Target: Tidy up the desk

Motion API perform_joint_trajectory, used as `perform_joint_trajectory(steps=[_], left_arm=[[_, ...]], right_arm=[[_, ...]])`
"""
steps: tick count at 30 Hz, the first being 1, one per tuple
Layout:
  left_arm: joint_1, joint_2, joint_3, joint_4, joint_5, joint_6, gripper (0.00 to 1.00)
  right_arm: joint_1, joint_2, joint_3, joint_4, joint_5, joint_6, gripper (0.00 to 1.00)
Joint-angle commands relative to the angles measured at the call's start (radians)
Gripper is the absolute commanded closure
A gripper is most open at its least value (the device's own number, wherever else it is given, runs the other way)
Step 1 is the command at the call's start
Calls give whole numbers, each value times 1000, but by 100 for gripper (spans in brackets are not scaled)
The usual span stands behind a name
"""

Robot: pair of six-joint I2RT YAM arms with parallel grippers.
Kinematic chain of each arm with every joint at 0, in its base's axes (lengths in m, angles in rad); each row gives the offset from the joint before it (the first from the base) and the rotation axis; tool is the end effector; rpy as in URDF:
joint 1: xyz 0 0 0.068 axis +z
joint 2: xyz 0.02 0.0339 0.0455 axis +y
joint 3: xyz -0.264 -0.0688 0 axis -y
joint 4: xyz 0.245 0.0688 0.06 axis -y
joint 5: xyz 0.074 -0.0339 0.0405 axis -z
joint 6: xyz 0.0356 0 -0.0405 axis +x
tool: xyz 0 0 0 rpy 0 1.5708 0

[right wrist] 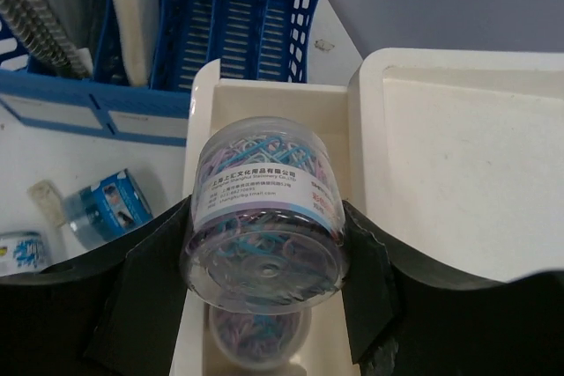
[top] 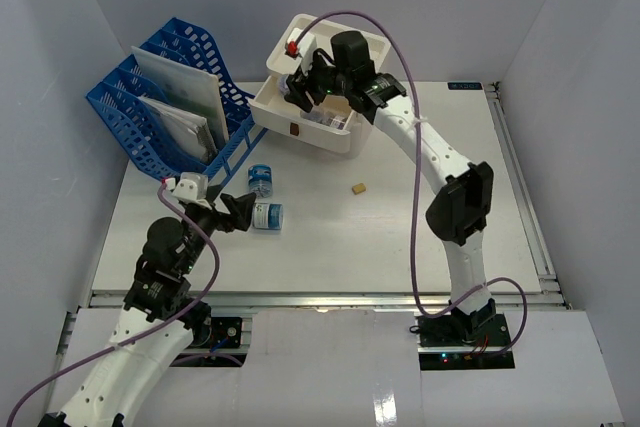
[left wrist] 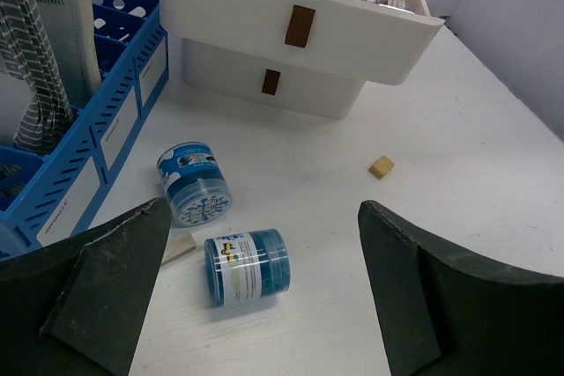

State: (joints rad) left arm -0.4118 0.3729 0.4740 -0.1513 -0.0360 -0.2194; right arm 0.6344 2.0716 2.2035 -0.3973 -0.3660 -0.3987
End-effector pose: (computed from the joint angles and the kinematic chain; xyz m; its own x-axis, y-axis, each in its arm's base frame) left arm 0.1117 -0.0474 0.2886 -0.1248 -0.1828 -0.9752 0.3483 0.9123 -0.2156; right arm 0.3833 0.2979 0.4087 0.1282 -0.3558 -0.9257 -0.8484 0.4441 -0.2881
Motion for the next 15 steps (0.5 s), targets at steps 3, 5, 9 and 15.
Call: perform_joint_trajectory(steps=[3,5,9,15], left_arm=[[6,57,20,16,-17,39,2],[6,63,21,15,-12,41,2],[7,58,20,16,-8,41,2],[6,60,5,46,29,30,2]], right_arm=[[-6,70,-44,436,64,185,59],[-8,98,-45,503,83,220,48],[-11,134,-37,536,87,223,8],[-12,102,-74,536,81,203,10]])
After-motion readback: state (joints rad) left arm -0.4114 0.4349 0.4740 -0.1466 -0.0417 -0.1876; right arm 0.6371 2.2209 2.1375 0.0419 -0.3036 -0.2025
